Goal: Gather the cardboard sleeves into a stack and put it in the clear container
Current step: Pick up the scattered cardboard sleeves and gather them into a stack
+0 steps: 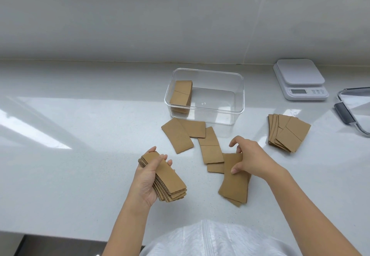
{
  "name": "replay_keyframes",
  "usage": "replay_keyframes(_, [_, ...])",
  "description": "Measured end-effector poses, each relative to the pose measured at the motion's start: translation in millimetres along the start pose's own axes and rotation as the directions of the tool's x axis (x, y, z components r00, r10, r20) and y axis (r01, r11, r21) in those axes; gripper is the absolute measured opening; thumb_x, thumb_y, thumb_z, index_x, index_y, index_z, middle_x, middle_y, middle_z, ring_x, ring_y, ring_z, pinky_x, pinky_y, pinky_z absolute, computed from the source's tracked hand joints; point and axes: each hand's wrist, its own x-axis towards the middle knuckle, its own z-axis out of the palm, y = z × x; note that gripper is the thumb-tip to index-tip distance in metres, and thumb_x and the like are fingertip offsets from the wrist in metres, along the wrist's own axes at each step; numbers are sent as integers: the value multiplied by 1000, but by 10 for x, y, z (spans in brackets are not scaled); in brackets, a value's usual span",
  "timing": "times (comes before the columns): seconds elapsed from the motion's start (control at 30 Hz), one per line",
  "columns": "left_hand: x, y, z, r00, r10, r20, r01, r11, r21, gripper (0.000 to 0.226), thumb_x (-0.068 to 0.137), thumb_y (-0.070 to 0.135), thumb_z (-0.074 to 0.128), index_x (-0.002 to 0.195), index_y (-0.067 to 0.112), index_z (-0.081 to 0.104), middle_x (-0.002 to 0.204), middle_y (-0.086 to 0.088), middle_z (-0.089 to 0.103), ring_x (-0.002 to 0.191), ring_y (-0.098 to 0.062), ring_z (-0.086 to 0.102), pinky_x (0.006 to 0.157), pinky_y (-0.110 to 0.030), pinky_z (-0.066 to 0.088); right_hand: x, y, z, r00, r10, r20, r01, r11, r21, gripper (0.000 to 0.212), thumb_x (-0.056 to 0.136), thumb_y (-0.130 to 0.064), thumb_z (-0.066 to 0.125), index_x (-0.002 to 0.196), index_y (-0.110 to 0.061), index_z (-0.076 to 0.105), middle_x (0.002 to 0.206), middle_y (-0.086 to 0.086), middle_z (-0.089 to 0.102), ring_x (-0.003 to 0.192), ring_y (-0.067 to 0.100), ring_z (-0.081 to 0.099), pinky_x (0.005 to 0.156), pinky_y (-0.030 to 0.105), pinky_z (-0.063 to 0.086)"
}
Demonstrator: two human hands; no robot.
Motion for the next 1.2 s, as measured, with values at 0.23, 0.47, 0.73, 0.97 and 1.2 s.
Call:
replay_keyframes(0.23, [21,18,-59,1000,5,-17,-6,1000,-18,36,81,4,65,111,23,59,97,-11,64,80,-22,65,66,-38,56,-53,114,-407,991,48,123,-54,997,46,19,60,-17,84,72,-18,69,74,3,71,71,23,65,62,34,50])
replay_keyframes(0.47, [35,52,-73,999,22,-31,-22,1000,5,36,81,7,66,111,24,59,98,-10,65,81,-23,66,65,-36,57,37,-308,-639,993,-92,72,80,985,156,13,69,-9,79,64,-14,69,59,-2,61,56,12,55,56,26,43])
replay_keyframes(0.73, [58,214,-95,988,124,-87,-129,990,-62,22,86,17,63,105,27,61,102,-9,65,84,-22,67,74,-38,53,600,-1045,38,996,-67,-55,85,881,466,16,74,-15,77,84,-8,67,79,3,68,75,20,66,71,34,55])
replay_keyframes(0.97, [82,295,-325,974,149,-173,-169,980,-108,23,86,16,63,106,27,60,101,-7,63,85,-22,66,73,-38,54,711,-1080,563,996,63,-62,-8,764,645,16,80,-15,72,94,-11,66,79,-4,67,66,8,63,48,17,52])
replay_keyframes(1.2, [163,279,-326,980,109,-166,-126,988,-95,24,85,15,63,105,27,60,99,-7,64,84,-21,66,73,-38,53,825,-1039,531,988,82,-133,-21,914,406,9,72,-35,70,77,-27,68,88,-7,72,87,17,68,78,35,56])
